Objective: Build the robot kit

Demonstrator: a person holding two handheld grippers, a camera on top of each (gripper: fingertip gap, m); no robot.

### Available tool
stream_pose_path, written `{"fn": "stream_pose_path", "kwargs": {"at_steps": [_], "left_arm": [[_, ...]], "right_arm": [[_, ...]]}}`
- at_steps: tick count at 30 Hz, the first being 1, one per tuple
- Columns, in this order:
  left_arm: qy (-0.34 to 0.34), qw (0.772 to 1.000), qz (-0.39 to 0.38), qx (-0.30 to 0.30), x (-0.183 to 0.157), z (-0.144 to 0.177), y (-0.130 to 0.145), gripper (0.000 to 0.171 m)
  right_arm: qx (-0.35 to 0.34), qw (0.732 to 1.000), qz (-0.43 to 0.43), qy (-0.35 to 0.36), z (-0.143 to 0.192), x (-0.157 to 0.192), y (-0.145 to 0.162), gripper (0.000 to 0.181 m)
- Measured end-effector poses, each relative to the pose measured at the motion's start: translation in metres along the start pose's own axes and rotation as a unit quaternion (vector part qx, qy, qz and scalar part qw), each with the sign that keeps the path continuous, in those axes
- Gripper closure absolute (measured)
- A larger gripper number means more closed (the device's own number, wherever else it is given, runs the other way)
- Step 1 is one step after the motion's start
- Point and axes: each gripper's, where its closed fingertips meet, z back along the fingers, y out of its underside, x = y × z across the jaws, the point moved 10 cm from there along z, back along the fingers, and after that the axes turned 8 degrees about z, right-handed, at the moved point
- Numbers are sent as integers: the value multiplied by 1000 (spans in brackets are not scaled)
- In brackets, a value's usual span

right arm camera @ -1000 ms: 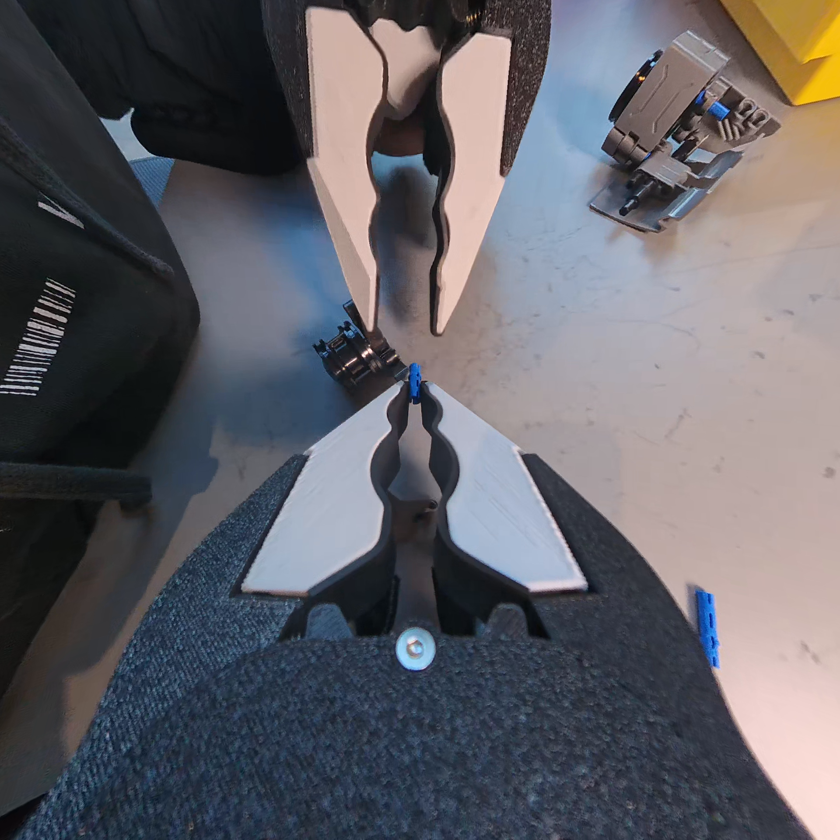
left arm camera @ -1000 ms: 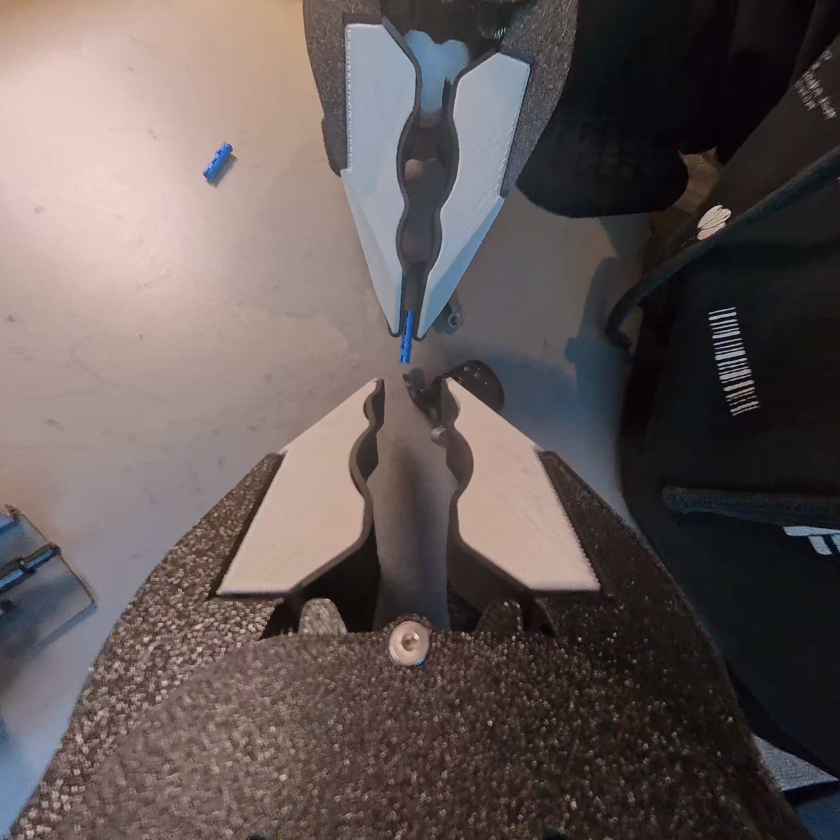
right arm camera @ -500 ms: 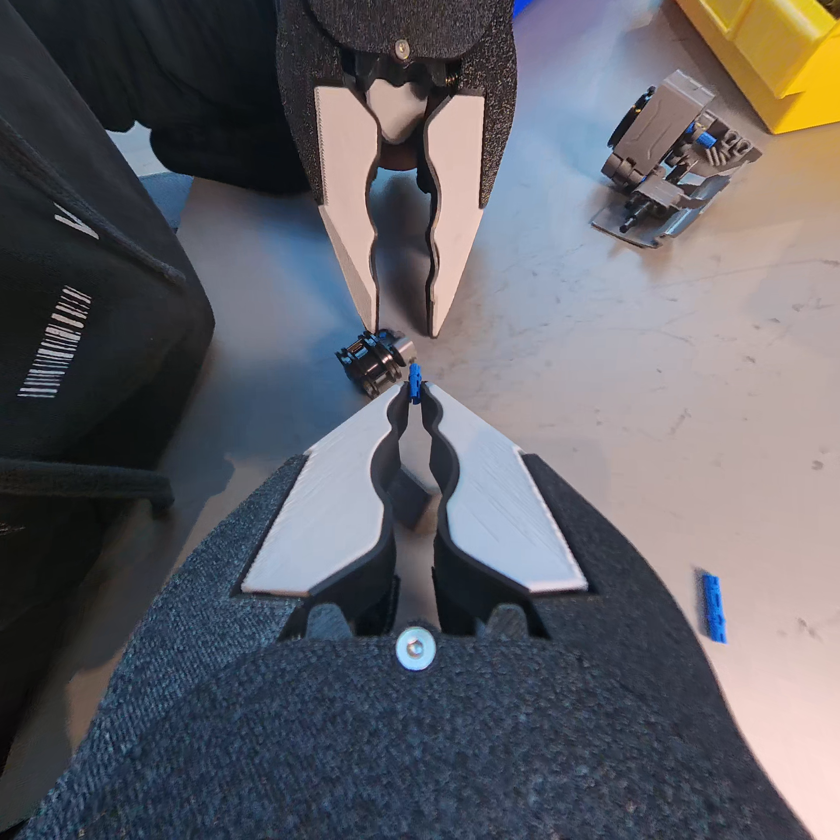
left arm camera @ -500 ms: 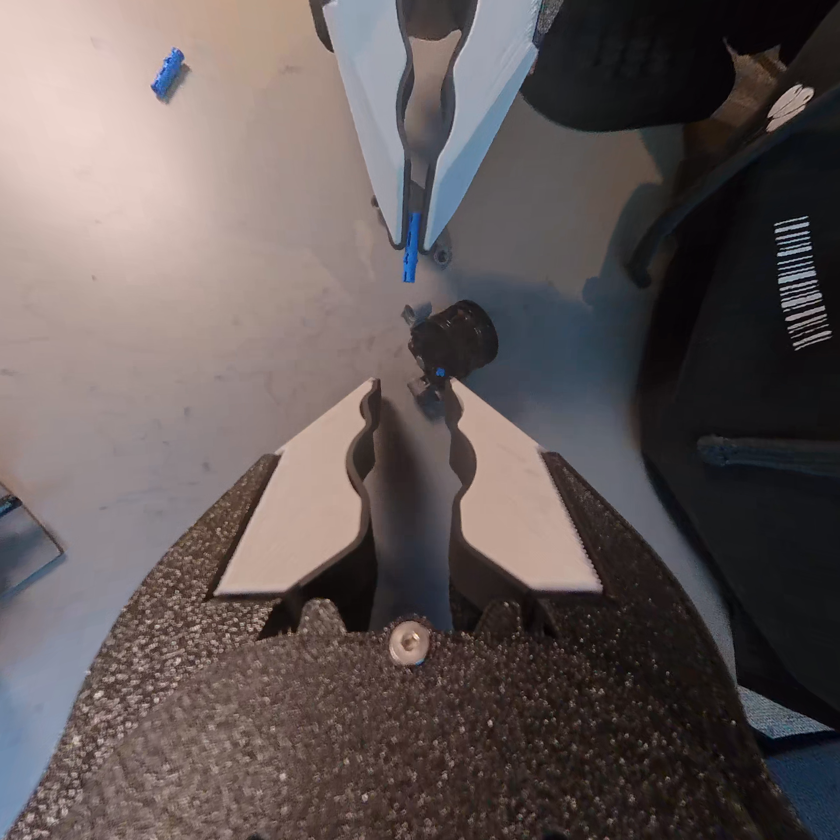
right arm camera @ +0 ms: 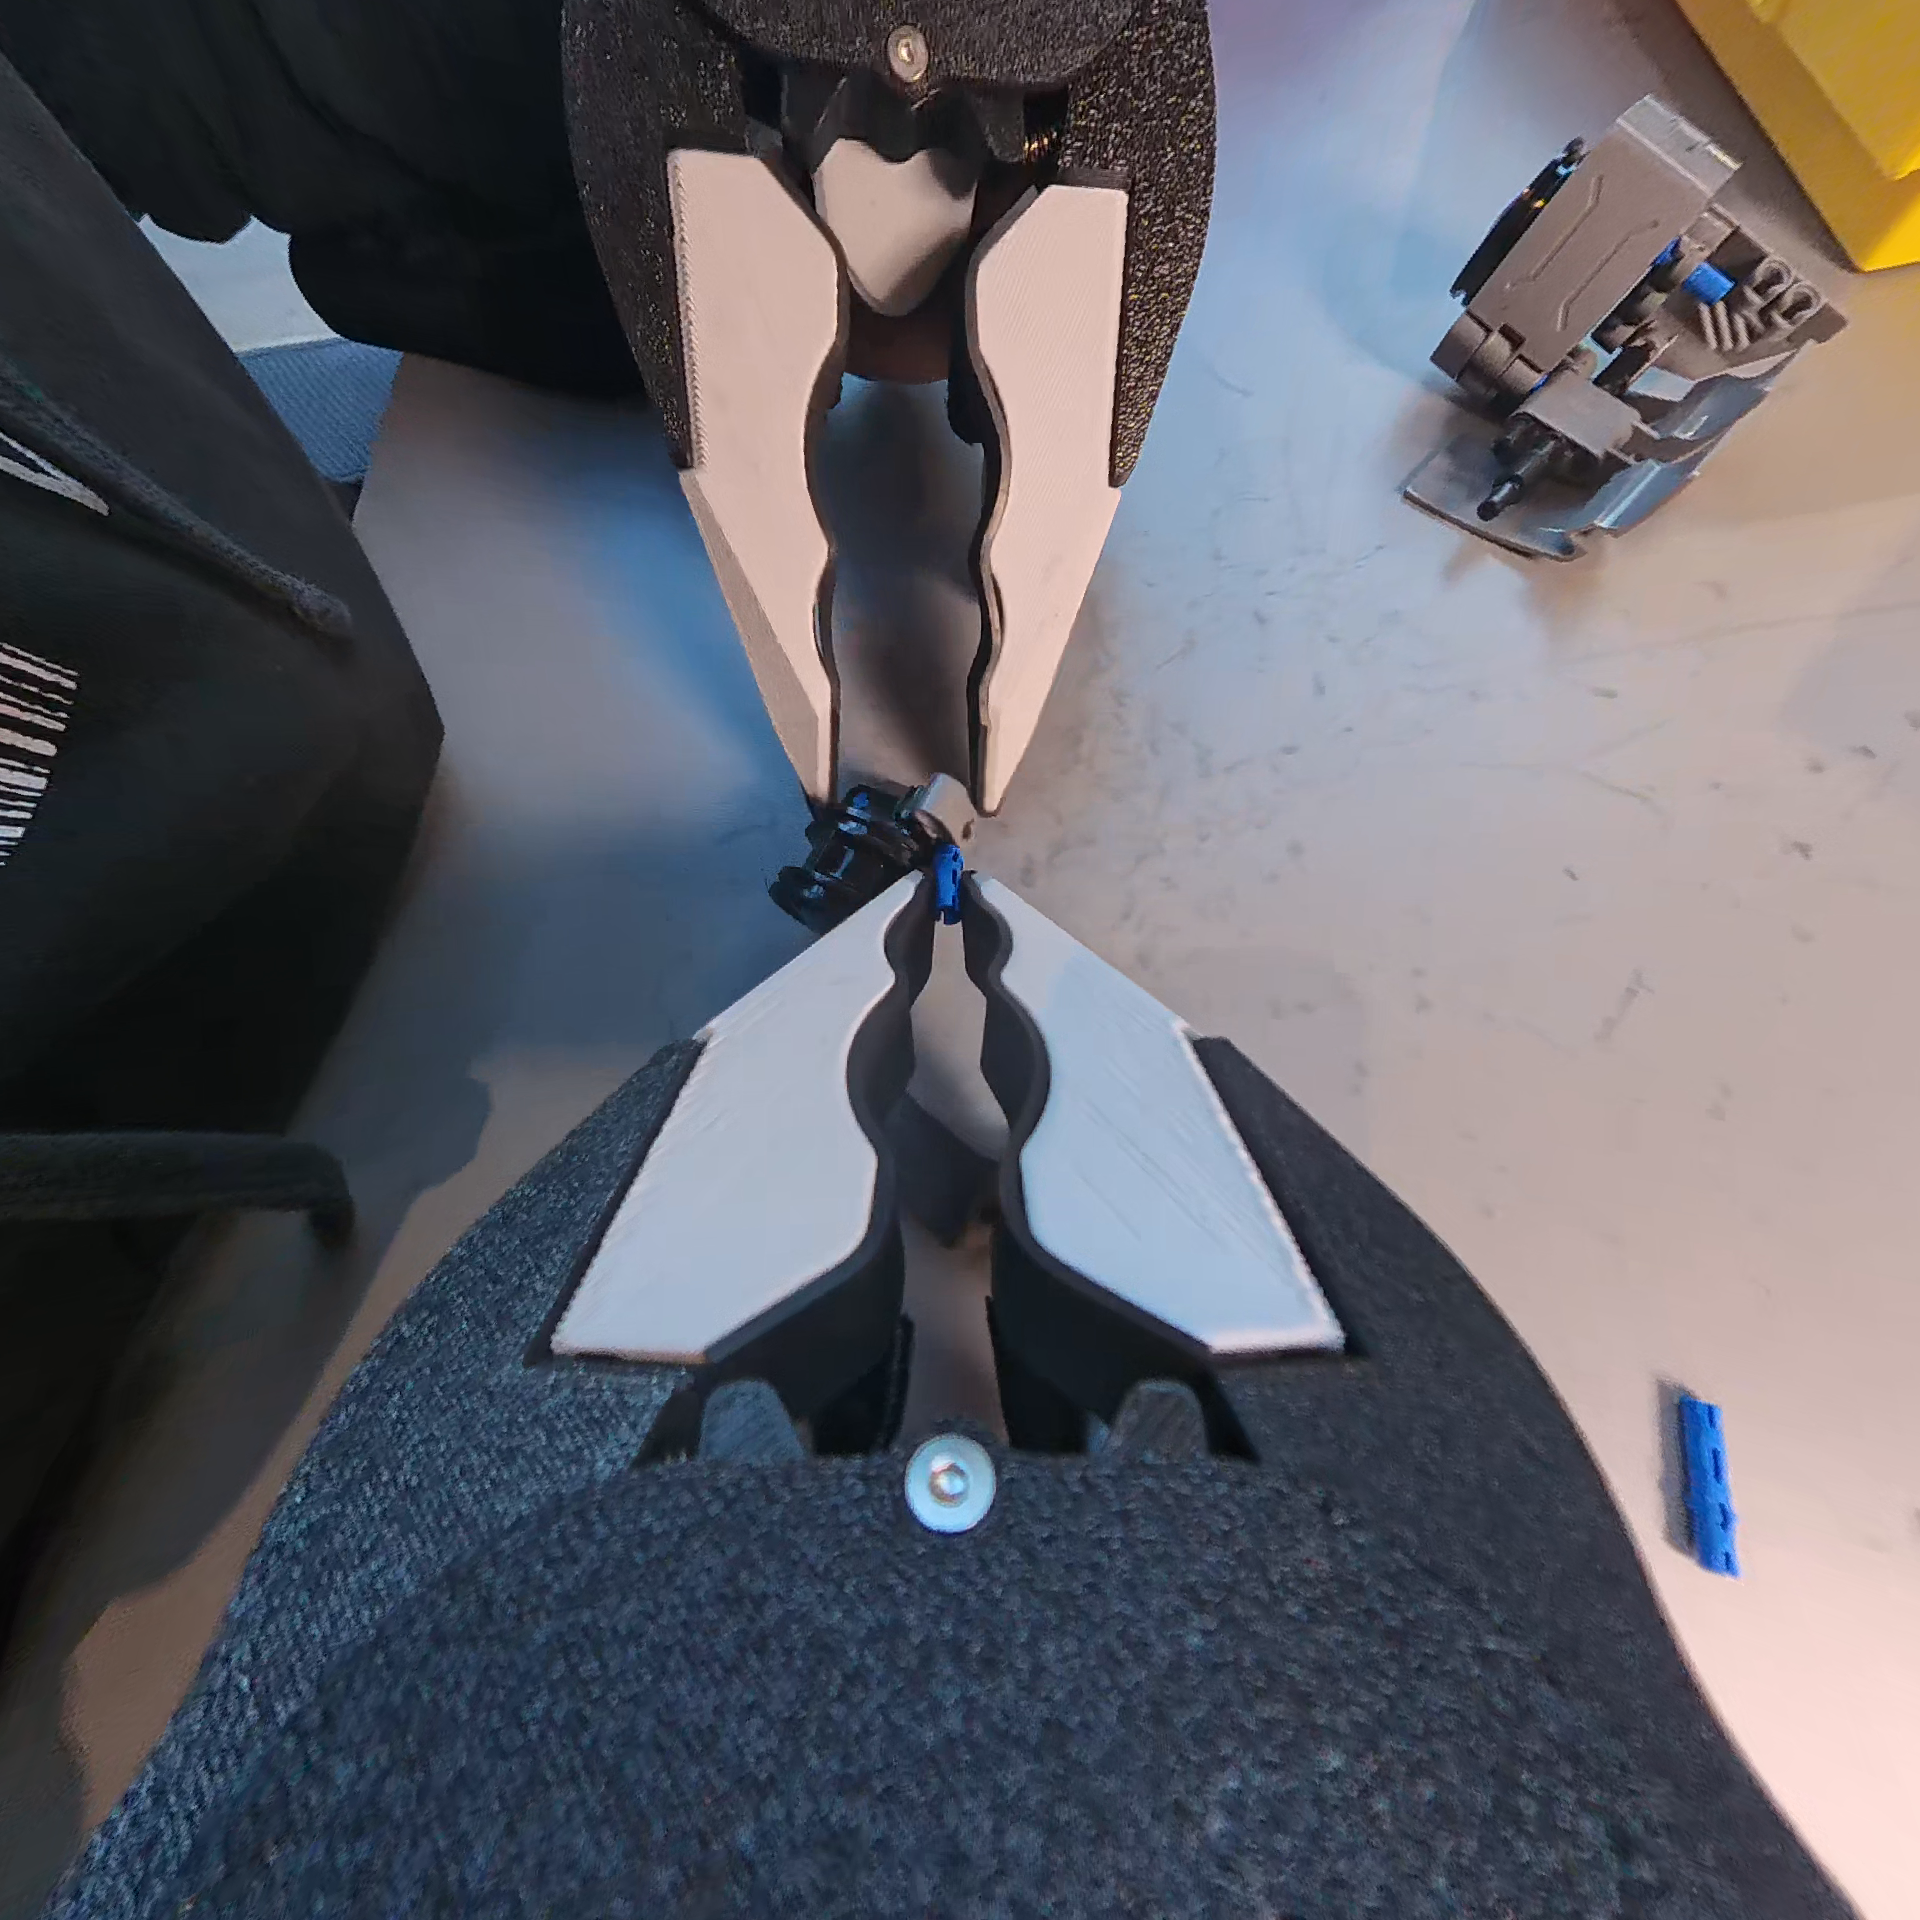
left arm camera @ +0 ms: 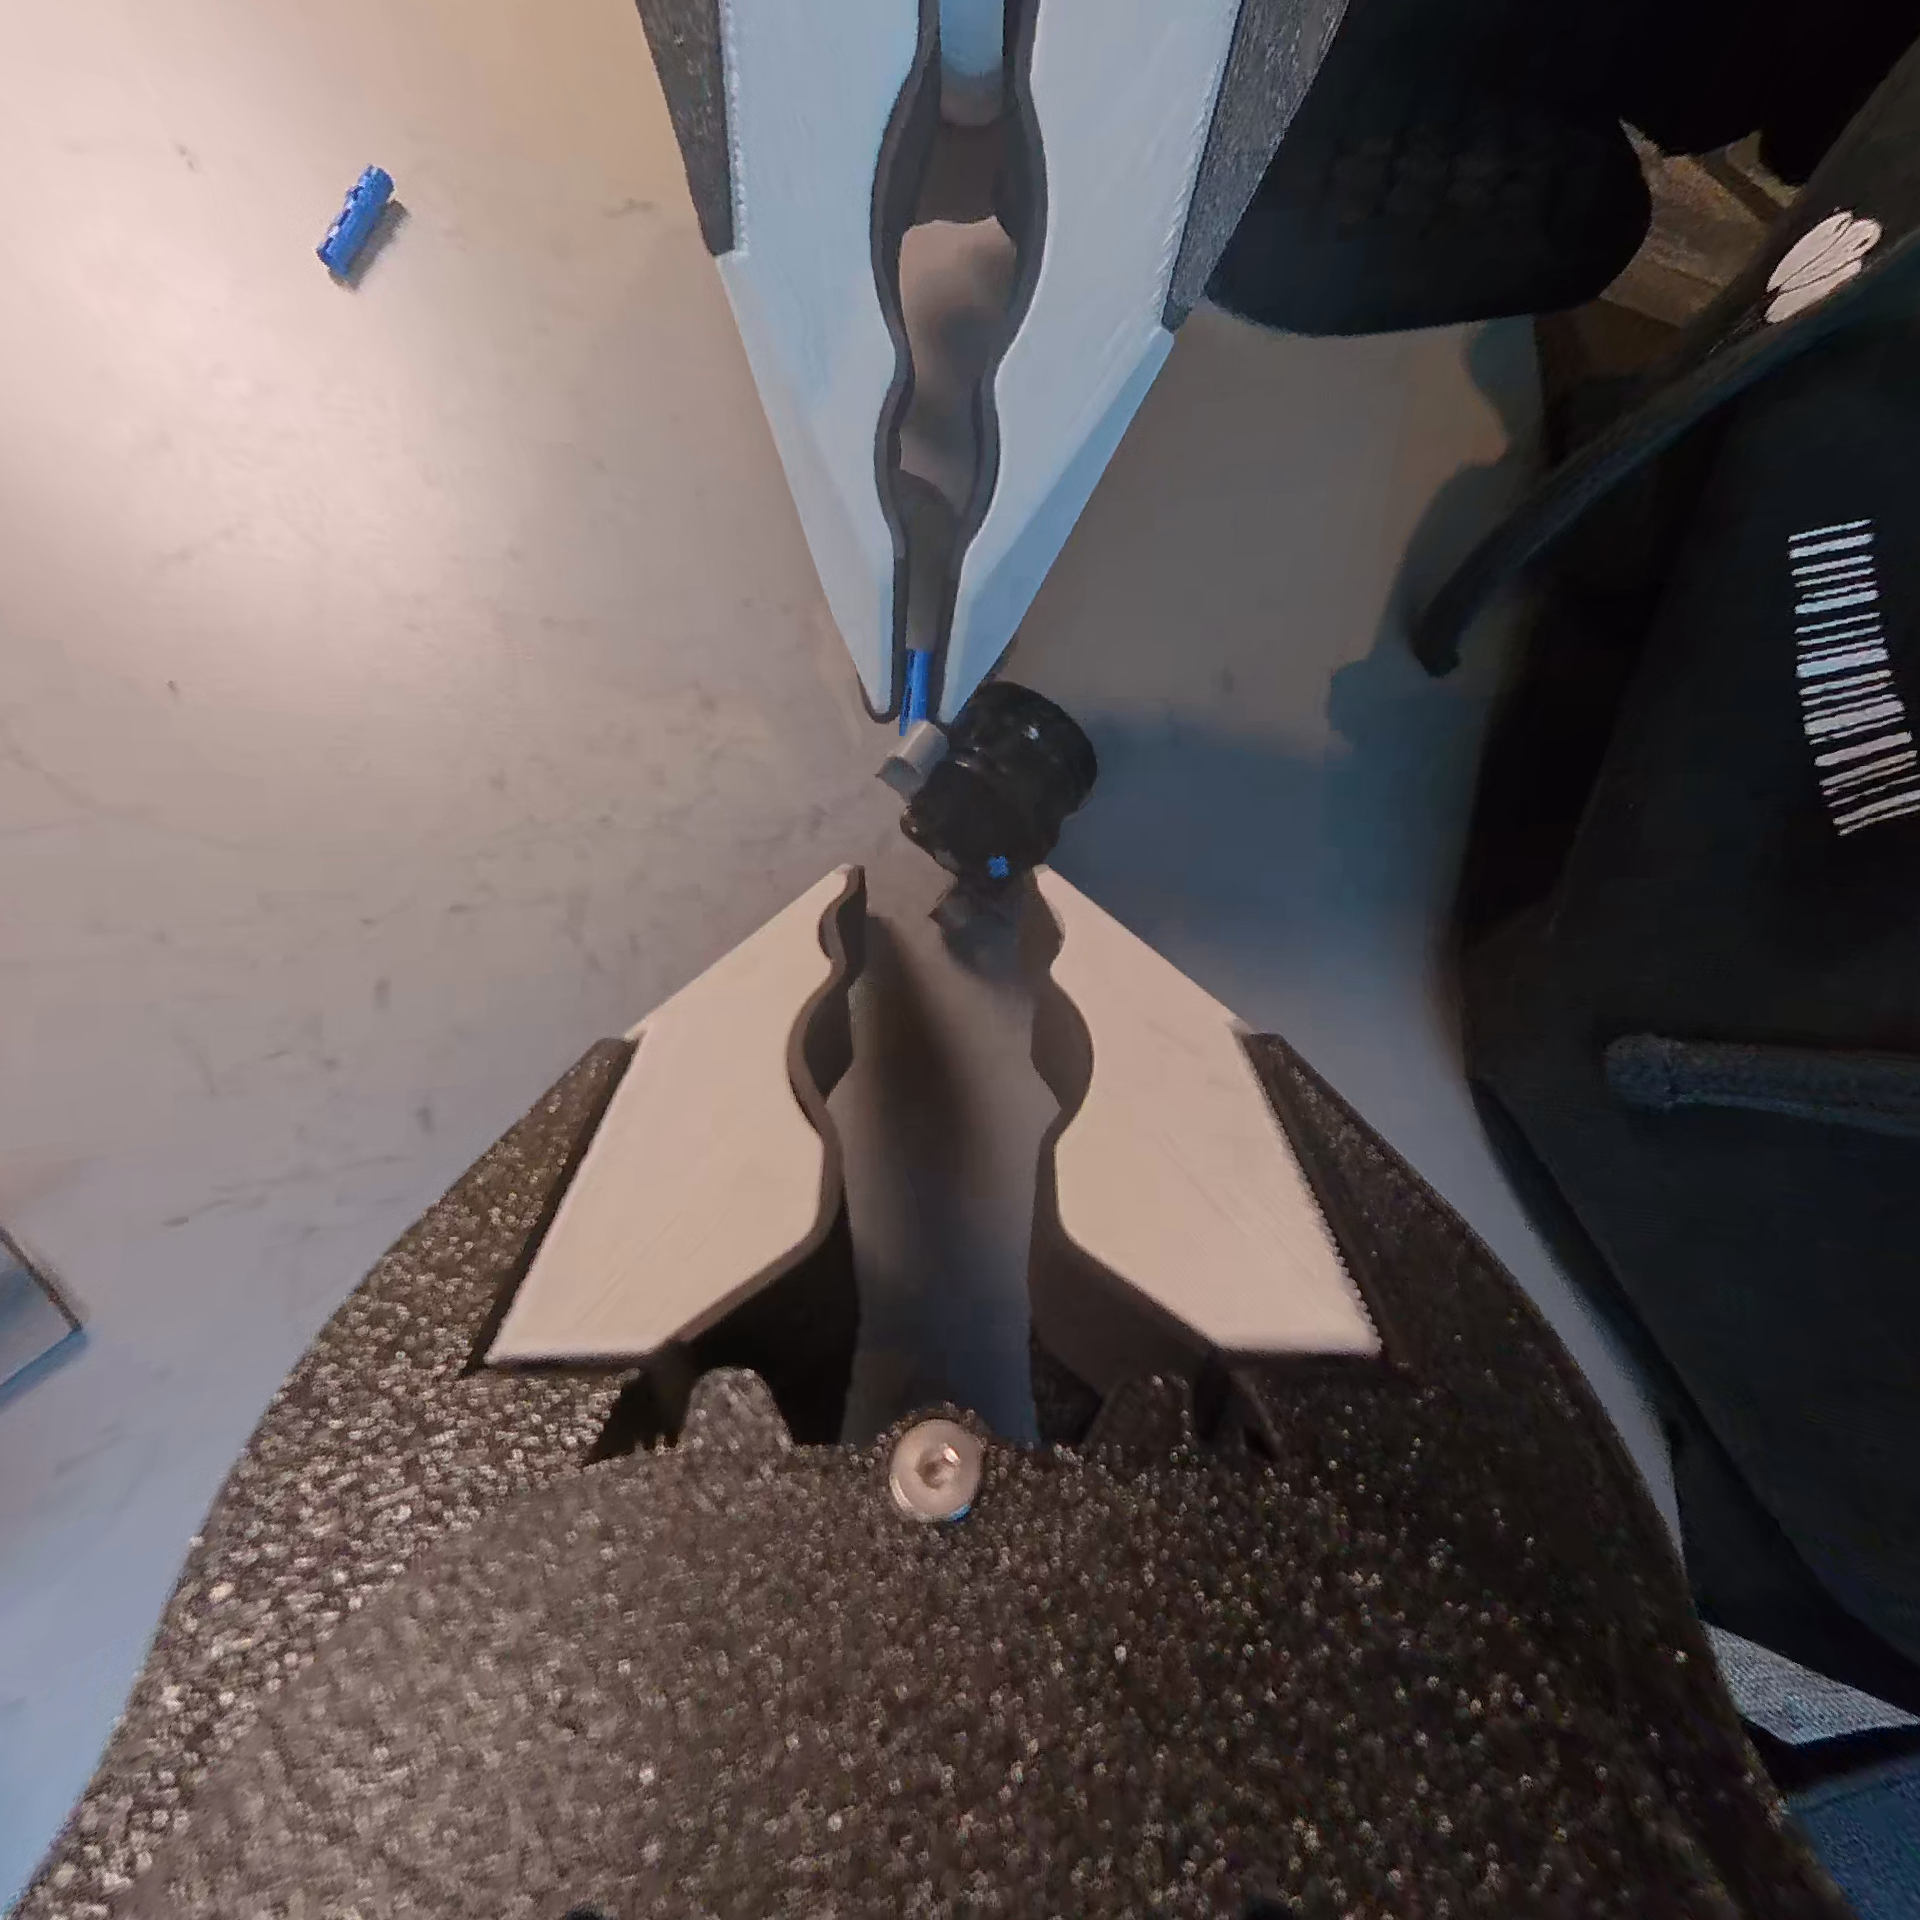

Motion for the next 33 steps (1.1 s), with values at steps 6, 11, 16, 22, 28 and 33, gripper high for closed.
{"fn": "stream_pose_path", "kwargs": {"at_steps": [6,11,16,22,28,33], "left_arm": [[87,993,68,-53,6,9,0,140],[85,991,75,-75,10,12,-3,143],[52,996,31,-73,5,9,-5,155],[6,997,-24,-77,-1,7,-6,163],[0,983,-26,-180,3,24,-14,164],[-10,971,-51,-234,-1,32,-22,164]], "right_arm": [[-14,1000,0,-2,-3,-1,-1,177],[-21,1000,0,-6,-5,-1,-2,177],[-26,1000,-1,-8,-5,0,-1,177],[-31,999,-4,-10,-5,-1,1,177],[-155,988,-3,16,28,-10,-6,176],[-195,980,-12,21,34,-10,-14,176]]}}
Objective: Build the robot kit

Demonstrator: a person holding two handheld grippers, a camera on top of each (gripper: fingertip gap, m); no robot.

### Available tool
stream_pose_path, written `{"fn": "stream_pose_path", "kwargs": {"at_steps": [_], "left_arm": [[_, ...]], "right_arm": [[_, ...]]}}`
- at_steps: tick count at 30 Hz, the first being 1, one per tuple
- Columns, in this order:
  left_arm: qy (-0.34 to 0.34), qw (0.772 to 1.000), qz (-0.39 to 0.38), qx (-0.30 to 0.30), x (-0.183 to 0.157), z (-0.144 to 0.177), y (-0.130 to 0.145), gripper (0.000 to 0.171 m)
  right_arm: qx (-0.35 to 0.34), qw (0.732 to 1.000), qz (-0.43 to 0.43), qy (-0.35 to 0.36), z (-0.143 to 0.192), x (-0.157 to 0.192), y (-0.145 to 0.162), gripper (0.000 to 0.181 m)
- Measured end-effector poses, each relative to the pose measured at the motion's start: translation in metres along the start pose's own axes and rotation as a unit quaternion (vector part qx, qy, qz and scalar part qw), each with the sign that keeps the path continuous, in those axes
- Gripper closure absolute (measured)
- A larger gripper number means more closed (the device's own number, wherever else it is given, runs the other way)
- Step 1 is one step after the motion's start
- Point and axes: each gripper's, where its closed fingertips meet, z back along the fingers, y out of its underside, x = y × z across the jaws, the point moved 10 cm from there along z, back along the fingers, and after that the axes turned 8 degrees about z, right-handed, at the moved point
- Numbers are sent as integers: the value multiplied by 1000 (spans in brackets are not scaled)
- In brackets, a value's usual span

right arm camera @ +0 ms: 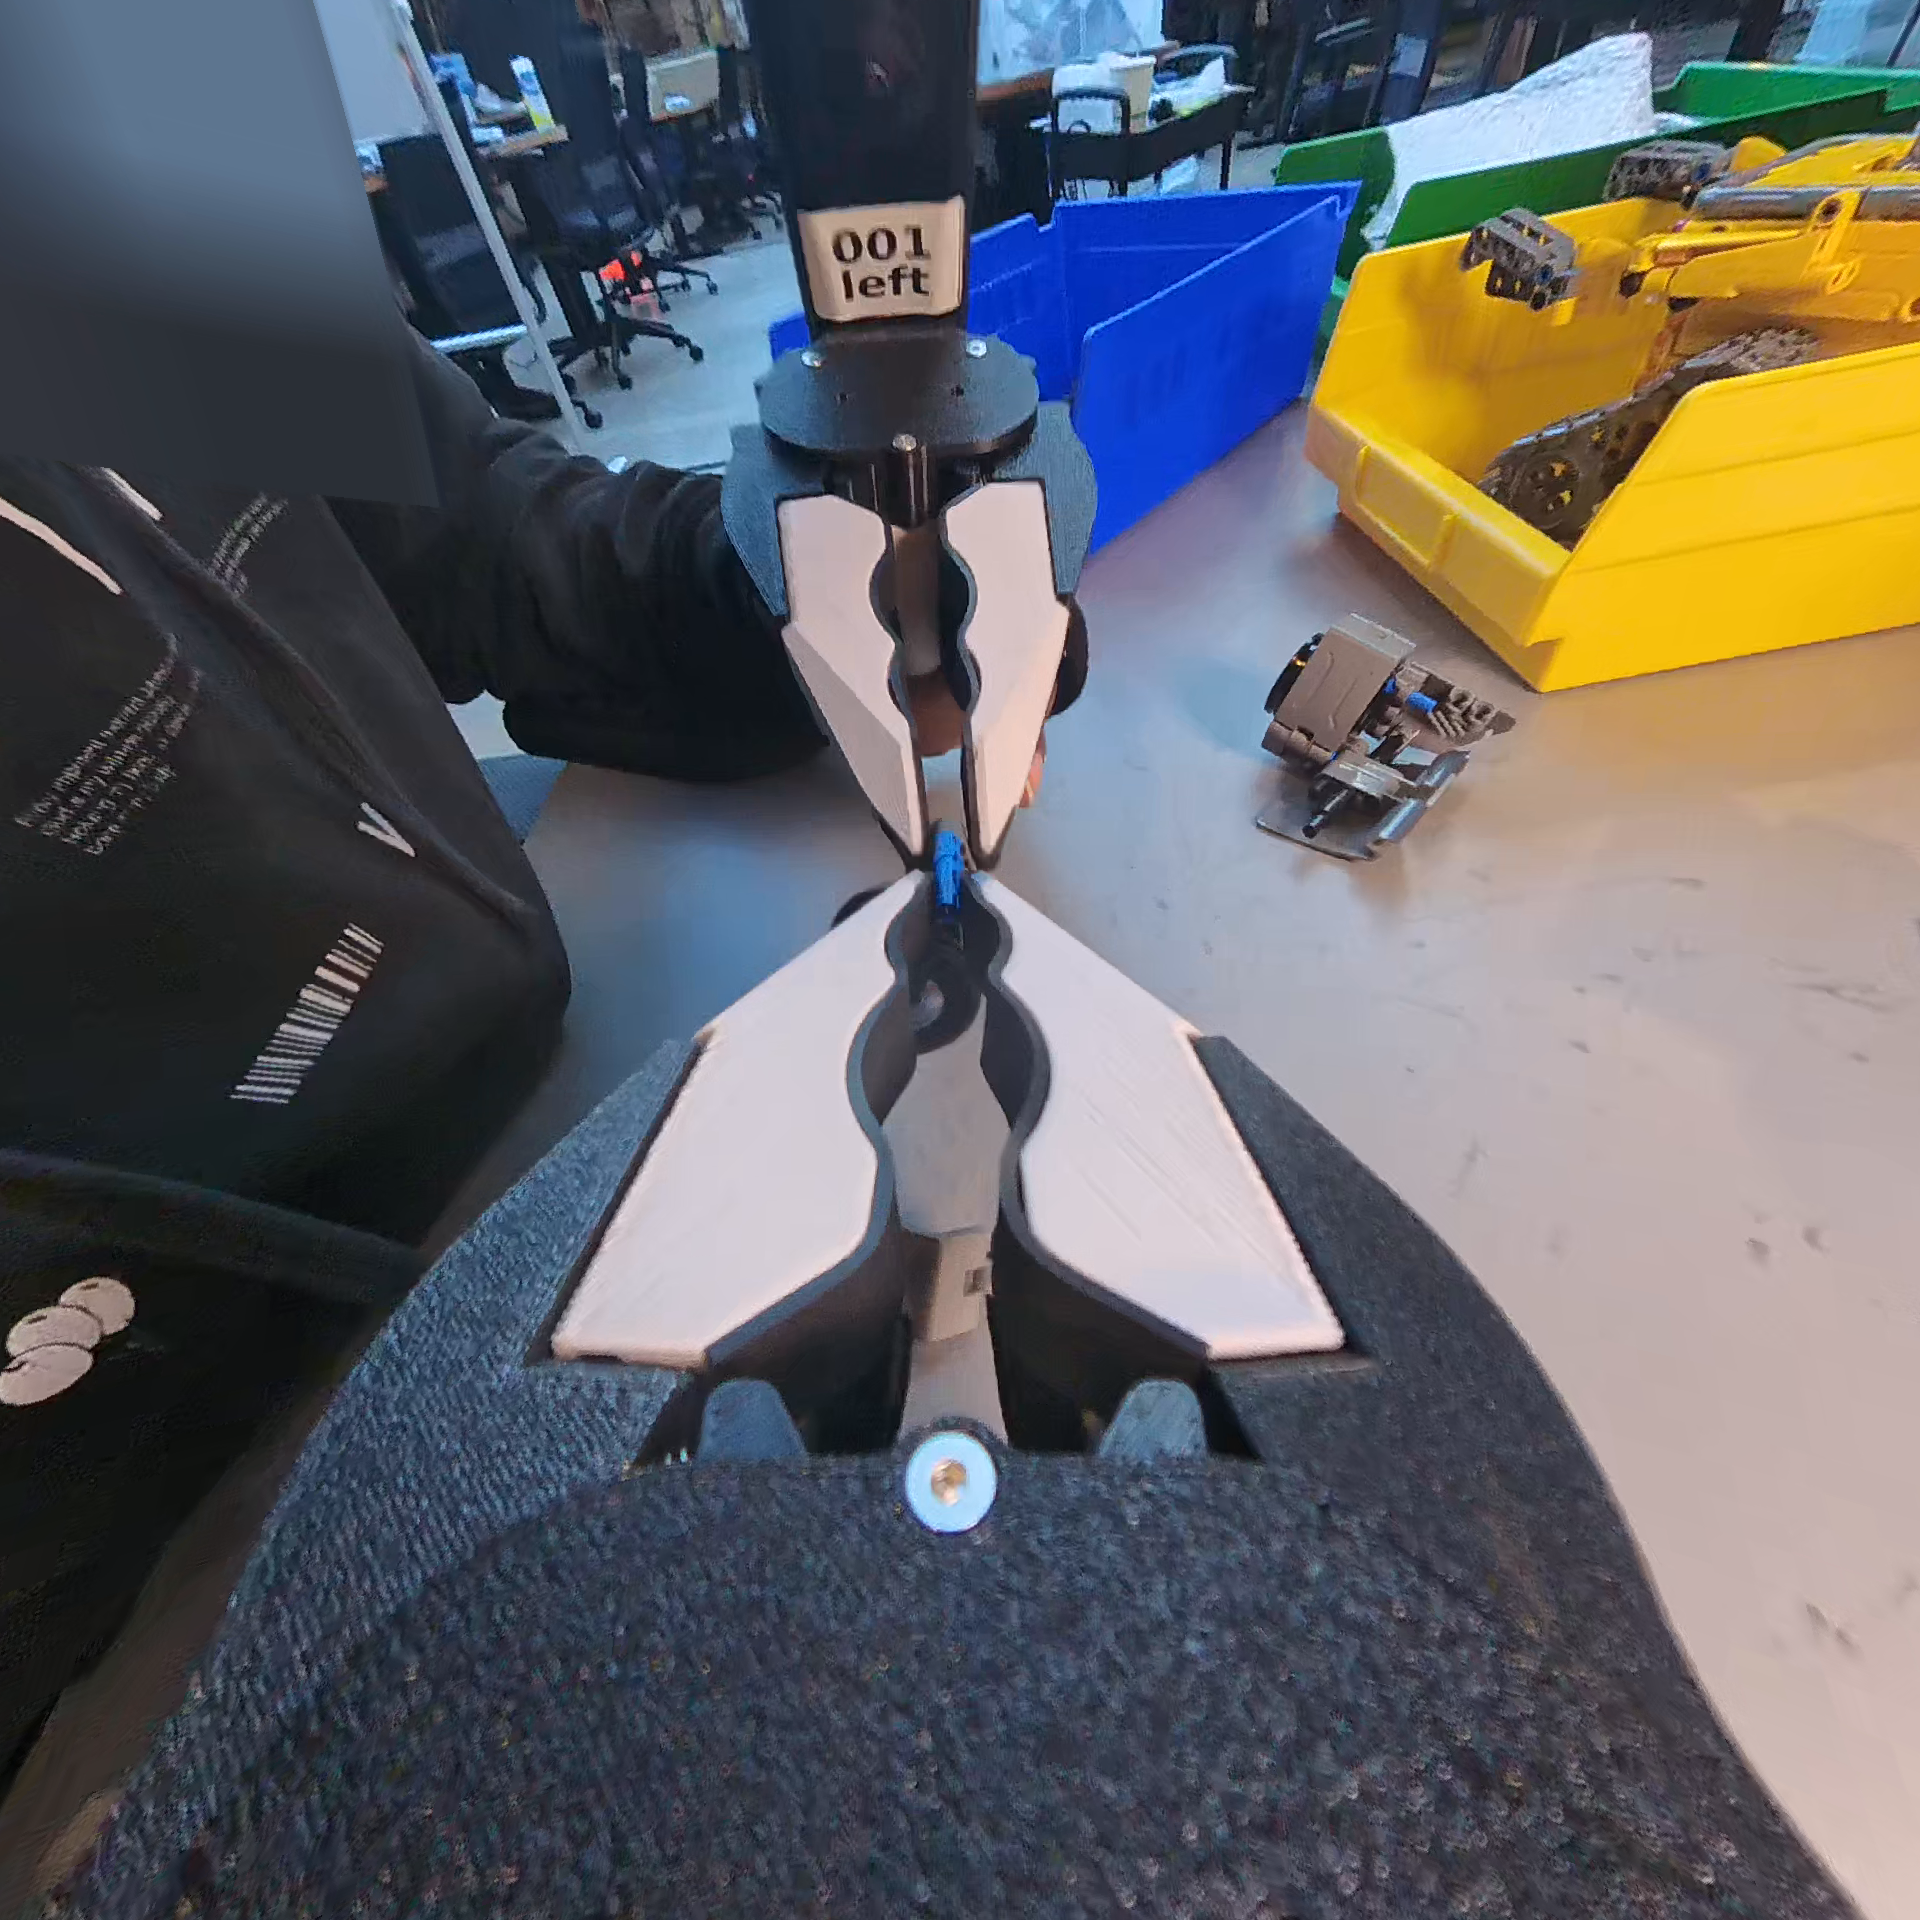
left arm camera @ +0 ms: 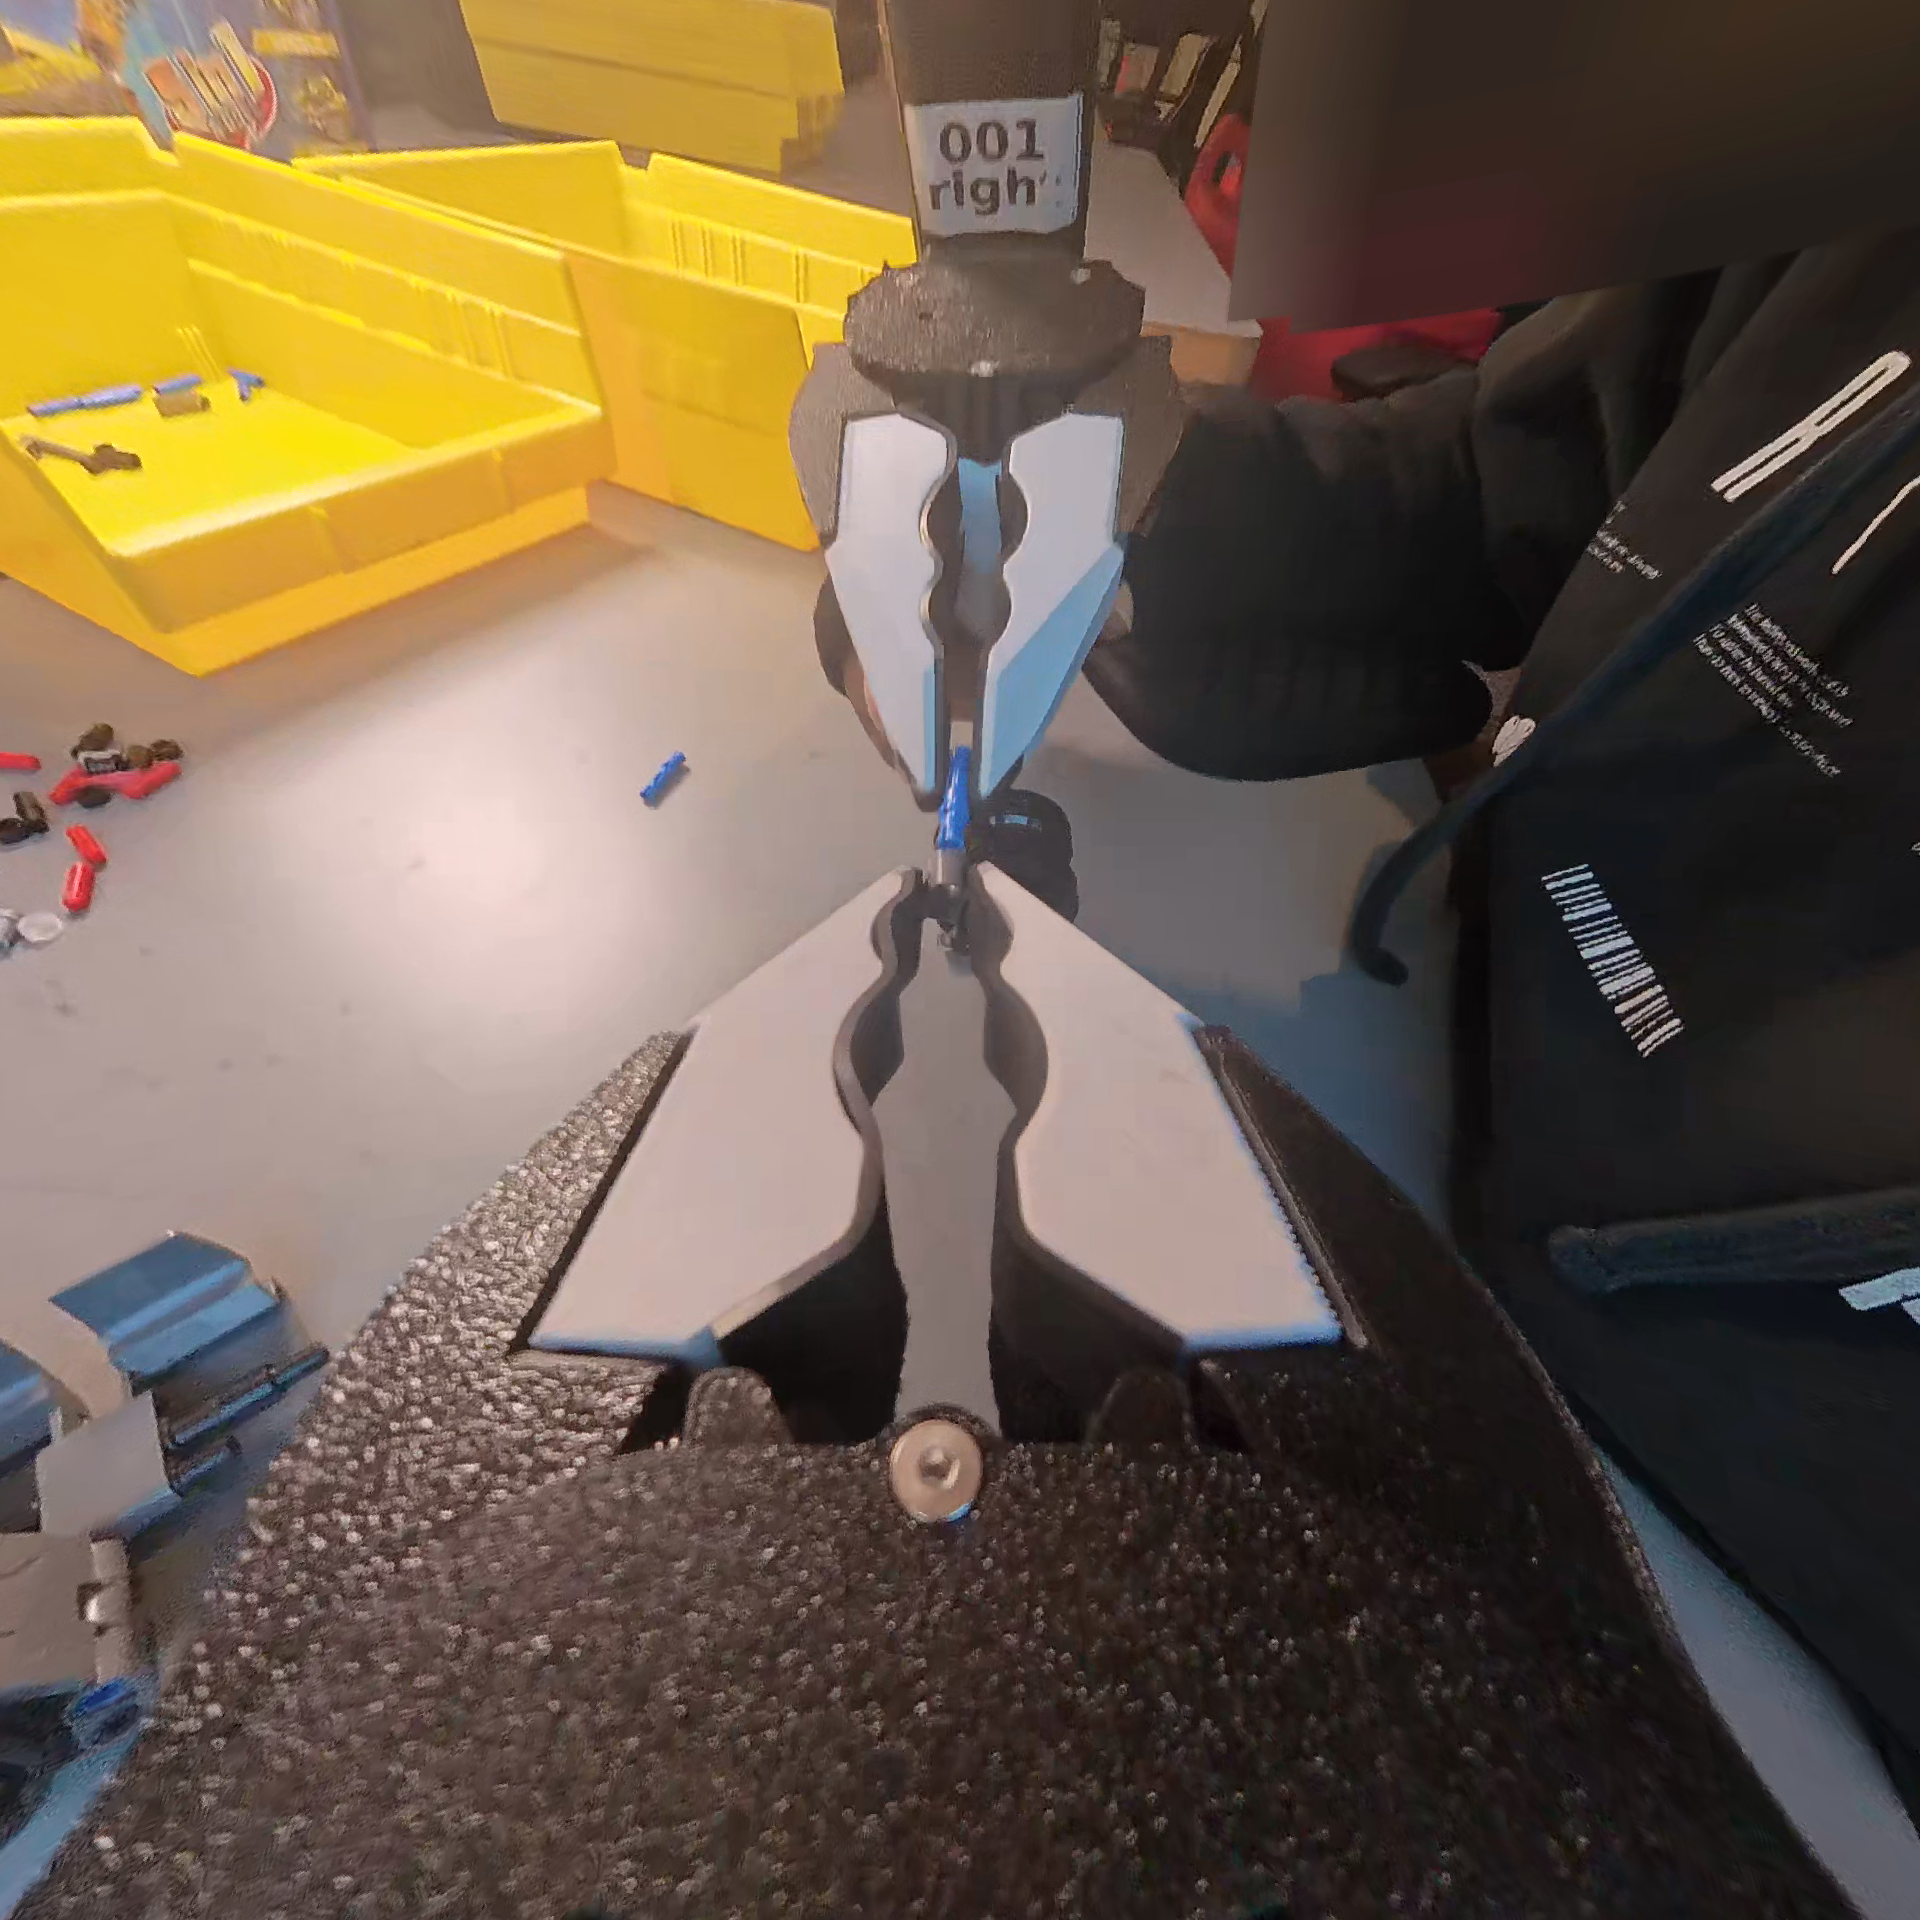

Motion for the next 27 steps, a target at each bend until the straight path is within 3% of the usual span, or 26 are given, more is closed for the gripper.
{"fn": "stream_pose_path", "kwargs": {"at_steps": [9,18,23,27], "left_arm": [[-15,999,-42,2,-6,-1,-2,165],[-37,994,-101,7,-16,-1,-2,166],[-57,986,-148,52,-21,-5,2,166],[-68,985,-156,36,-22,-3,0,166]], "right_arm": [[-7,1000,-21,-15,0,-1,4,177],[-39,992,-100,-65,0,-4,9,178],[-2,993,-102,-62,-4,-2,9,180],[-33,984,-157,-74,-3,-6,11,178]]}}
